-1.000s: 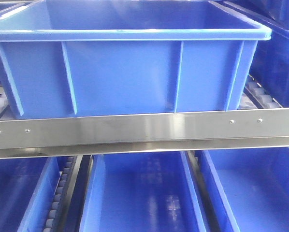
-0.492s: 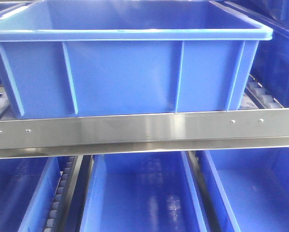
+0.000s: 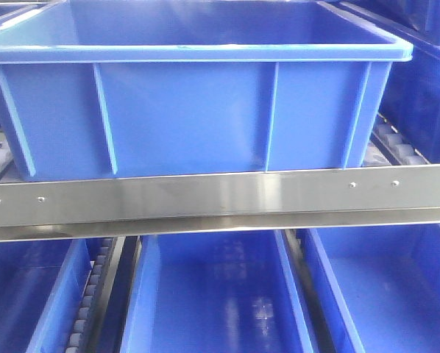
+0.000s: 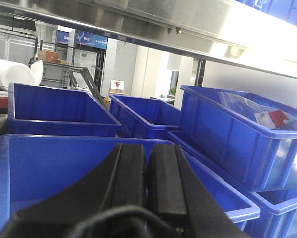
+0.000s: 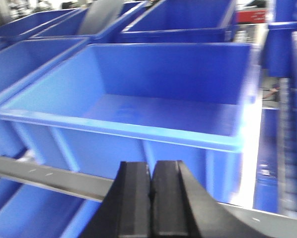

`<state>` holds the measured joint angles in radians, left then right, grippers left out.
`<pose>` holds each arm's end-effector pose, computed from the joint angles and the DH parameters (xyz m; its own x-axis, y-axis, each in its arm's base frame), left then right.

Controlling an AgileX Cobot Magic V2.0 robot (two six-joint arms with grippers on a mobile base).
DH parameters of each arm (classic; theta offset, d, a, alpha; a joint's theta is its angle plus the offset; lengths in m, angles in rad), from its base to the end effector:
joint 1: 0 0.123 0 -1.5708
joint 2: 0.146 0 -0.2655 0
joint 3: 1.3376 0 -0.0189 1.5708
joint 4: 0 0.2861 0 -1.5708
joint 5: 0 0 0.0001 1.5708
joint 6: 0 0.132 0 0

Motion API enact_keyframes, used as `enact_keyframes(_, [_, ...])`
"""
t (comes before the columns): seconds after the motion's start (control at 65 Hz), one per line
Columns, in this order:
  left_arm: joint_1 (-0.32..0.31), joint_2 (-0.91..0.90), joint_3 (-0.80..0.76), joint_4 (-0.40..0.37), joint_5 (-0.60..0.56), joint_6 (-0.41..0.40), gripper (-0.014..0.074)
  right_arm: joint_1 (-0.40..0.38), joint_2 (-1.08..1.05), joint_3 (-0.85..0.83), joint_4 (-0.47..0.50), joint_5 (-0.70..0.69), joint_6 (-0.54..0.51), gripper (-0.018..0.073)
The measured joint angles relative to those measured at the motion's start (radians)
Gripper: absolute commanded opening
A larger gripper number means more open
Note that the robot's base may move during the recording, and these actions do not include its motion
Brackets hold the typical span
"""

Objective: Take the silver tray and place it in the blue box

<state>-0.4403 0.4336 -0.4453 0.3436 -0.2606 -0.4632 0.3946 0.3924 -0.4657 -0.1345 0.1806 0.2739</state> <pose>0.1620 -0.0890 0.3598 0.2385 -0.2555 -0.9369 0.5340 0.8403 -0.0932 0.1705 0.0676 0.3210 -0.0680 0.1245 -0.9899 -0.3561 0.9238 0.1406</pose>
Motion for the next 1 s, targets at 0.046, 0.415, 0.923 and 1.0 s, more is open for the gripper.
enact_keyframes(0.046, [0.000,0.000,0.000,0.000,0.000,0.000,-0.0006,-0.059,-0.040,0.034,0.000,-0.004,0.000,0.0052])
enact_keyframes(0.415, [0.000,0.000,0.000,0.000,0.000,0.000,-0.0006,-0.340,-0.391,0.406,0.034,-0.048,0.000,0.0052])
enact_keyframes(0.923, [0.000,-0.001,0.000,0.000,-0.002,0.000,-0.0006,-0.343,-0.402,0.494,0.001,-0.188,-0.029,0.0052])
enact_keyframes(1.0, [0.000,-0.001,0.000,0.000,-0.002,0.000,-0.0006,-0.343,-0.402,0.494,0.001,-0.174,-0.032,0.0052])
